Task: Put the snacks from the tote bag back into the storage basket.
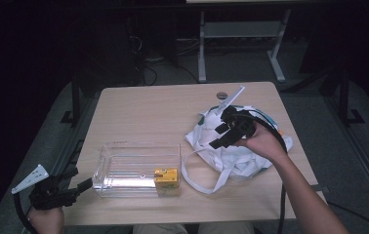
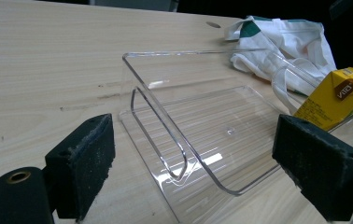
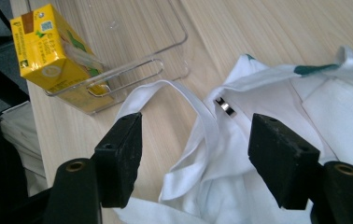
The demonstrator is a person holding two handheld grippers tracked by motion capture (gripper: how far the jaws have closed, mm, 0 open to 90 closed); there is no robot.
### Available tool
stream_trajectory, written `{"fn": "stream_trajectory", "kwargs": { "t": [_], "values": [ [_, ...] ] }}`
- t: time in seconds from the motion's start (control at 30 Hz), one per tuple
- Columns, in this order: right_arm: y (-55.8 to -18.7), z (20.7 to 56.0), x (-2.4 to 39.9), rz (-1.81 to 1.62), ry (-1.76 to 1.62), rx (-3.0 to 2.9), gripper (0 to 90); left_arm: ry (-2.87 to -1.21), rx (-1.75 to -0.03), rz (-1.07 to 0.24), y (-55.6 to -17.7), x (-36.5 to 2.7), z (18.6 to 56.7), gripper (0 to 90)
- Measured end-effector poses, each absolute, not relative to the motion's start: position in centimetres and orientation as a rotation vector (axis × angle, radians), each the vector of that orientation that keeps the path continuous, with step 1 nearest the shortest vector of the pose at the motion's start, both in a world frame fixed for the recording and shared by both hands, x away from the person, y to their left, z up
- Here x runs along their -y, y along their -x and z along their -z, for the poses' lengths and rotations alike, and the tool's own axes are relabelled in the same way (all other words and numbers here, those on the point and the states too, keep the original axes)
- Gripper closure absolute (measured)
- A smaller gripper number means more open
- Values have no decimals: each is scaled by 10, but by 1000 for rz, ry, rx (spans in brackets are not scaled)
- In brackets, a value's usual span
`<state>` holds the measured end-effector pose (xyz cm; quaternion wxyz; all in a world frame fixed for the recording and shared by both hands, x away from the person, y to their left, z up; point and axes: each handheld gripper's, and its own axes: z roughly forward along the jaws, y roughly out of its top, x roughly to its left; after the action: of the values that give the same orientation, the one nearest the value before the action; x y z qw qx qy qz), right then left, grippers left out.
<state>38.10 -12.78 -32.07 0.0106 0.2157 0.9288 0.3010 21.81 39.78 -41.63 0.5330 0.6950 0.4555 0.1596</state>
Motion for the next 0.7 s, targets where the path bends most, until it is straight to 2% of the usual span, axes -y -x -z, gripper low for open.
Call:
{"fn": "stream_trajectory", "kwargs": {
  "t": [0.7],
  "values": [
    [-371, 343, 176, -979, -814, -2831, 335, -1667, -1083, -380, -219, -398, 416, 127]
  ]
}}
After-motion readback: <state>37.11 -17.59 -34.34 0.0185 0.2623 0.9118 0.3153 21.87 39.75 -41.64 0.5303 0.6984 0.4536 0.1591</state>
